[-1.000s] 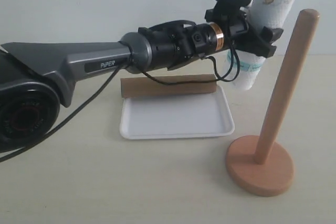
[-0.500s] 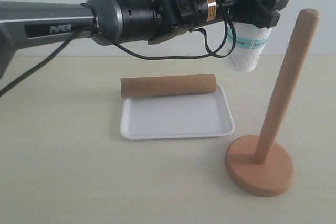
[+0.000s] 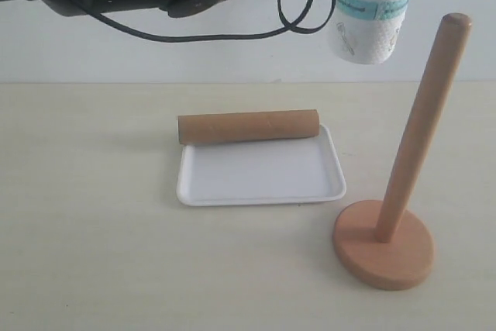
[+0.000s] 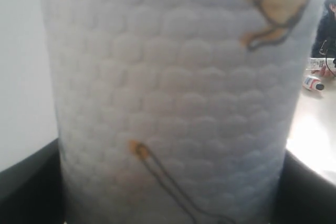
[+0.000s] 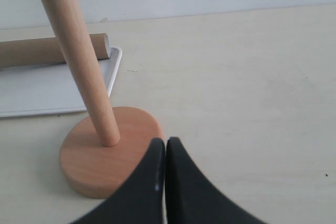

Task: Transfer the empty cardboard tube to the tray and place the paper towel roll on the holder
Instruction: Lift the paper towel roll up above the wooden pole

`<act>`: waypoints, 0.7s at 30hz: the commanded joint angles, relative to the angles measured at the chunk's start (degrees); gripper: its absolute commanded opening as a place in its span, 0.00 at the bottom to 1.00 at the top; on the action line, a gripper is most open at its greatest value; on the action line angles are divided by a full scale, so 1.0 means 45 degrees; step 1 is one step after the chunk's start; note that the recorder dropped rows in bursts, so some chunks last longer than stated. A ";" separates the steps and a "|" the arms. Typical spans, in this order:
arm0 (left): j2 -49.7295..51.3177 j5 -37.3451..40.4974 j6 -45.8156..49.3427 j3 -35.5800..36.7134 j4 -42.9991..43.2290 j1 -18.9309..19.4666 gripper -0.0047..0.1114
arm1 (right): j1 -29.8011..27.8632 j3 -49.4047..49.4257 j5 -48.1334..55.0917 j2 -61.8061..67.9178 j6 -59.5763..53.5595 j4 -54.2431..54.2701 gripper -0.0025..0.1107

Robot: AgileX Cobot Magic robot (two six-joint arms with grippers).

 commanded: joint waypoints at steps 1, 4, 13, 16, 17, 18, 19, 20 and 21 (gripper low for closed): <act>-0.0735 -0.0431 -0.0866 0.0038 -0.0269 -0.0001 0.08 | -0.0088 -0.0010 -0.0073 -0.0062 -0.0010 -0.0001 0.02; -0.1462 -0.0491 -0.1567 0.0038 0.0063 -0.0001 0.08 | -0.0088 -0.0010 -0.0073 -0.0062 -0.0010 -0.0001 0.02; -0.2739 -0.0676 -0.6325 0.0038 0.3390 -0.0001 0.08 | -0.0088 -0.0010 -0.0073 -0.0062 -0.0010 -0.0001 0.02; -0.2849 -0.1390 -0.7111 0.0038 0.3730 -0.0001 0.08 | -0.0088 -0.0010 -0.0073 -0.0062 -0.0010 -0.0001 0.02; -0.2849 -0.1939 -0.7297 0.0038 0.3730 -0.0001 0.08 | -0.0088 -0.0010 -0.0073 -0.0062 -0.0010 -0.0001 0.02; -0.2849 -0.2274 -0.7575 0.0038 0.3730 -0.0001 0.08 | -0.0088 -0.0010 -0.0073 -0.0062 -0.0010 -0.0001 0.02; -0.2849 -0.2558 -0.7755 0.0038 0.3730 -0.0001 0.08 | -0.0088 -0.0010 -0.0073 -0.0062 -0.0010 -0.0001 0.02; -0.2849 -0.2693 -0.7893 0.0038 0.3730 -0.0001 0.08 | -0.0088 -0.0010 -0.0073 -0.0062 -0.0010 -0.0001 0.02; -0.2849 -0.2808 -0.8012 0.0038 0.3730 -0.0001 0.08 | -0.0088 -0.0010 -0.0073 -0.0062 -0.0010 -0.0001 0.02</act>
